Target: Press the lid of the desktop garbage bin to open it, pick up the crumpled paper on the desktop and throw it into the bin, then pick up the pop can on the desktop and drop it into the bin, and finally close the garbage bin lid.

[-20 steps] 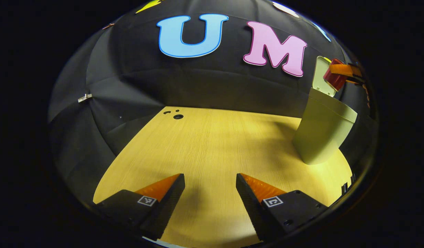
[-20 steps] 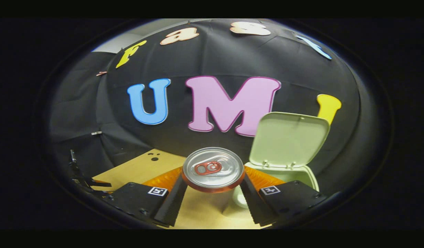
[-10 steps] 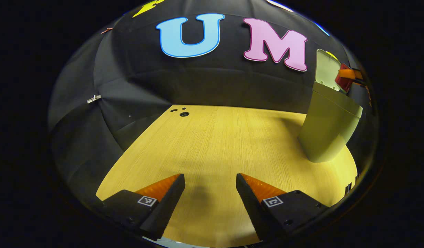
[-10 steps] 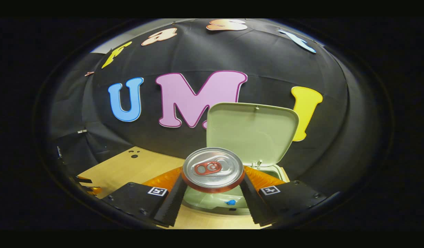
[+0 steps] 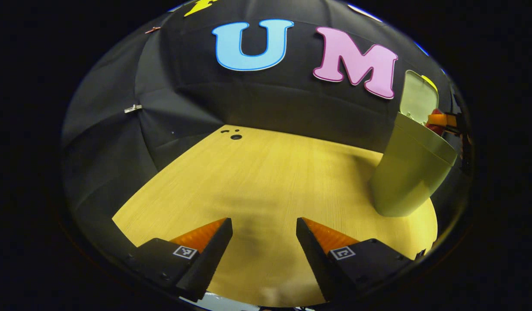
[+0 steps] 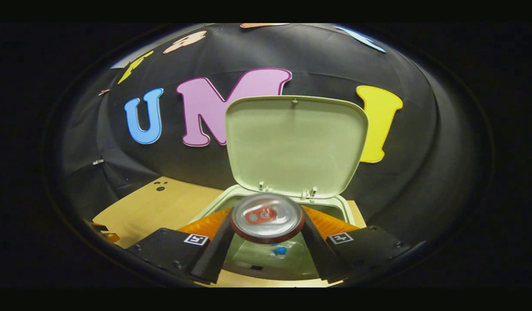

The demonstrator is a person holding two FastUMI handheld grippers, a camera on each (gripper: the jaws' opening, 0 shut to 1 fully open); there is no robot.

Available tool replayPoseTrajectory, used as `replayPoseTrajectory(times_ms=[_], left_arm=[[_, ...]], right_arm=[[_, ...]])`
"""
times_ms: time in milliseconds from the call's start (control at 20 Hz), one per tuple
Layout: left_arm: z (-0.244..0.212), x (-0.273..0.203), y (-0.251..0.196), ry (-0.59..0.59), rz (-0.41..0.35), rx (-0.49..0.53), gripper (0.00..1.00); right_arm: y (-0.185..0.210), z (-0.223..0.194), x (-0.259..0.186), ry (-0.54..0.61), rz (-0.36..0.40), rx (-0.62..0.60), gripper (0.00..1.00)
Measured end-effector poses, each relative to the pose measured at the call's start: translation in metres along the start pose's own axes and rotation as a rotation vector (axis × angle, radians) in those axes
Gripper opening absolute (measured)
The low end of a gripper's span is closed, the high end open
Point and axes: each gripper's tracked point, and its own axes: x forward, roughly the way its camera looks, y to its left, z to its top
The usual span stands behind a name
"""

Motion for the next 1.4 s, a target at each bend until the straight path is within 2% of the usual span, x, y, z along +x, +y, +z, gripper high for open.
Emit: replayPoseTrajectory(times_ms=[50,100,200,350,550,600,700,900,1150,1400], left_arm=[[-0.001,-0.001,-0.001,0.001,-0.015,0.030,0.95],[-0.001,-0.001,0.000,0.003,-0.026,0.058,0.96],[0.002,-0.005,0.004,-0.012,-0.042,0.095,0.96],[-0.003,-0.009,0.017,-0.009,-0.042,0.074,0.96],[-0.014,-0.011,0.036,0.013,-0.029,0.010,0.96],[-0.015,-0.012,0.041,0.011,-0.023,-0.001,0.96],[-0.018,-0.014,0.045,0.013,-0.023,-0.018,0.96],[-0.022,-0.022,0.049,-0.007,-0.028,0.064,0.96],[-0.033,-0.025,0.050,0.012,-0.026,0.024,0.96],[-0.041,-0.023,0.056,0.038,-0.011,0.003,0.96]], right_arm=[[-0.003,0.001,-0.001,-0.007,-0.019,-0.001,0.87],[-0.006,0.003,-0.003,-0.010,-0.037,0.000,0.93],[-0.006,0.011,-0.008,-0.030,-0.063,0.008,0.95],[-0.002,0.035,-0.020,-0.077,-0.075,0.017,0.96],[-0.001,0.086,-0.032,-0.152,-0.085,0.010,0.96],[0.000,0.101,-0.033,-0.171,-0.086,0.013,0.93],[0.000,0.134,-0.035,-0.216,-0.089,0.030,0.96],[-0.007,0.182,-0.031,-0.303,-0.132,0.017,0.96],[-0.005,0.192,-0.026,-0.324,-0.133,0.014,0.95],[-0.014,0.215,-0.005,-0.373,-0.176,0.042,0.95]])
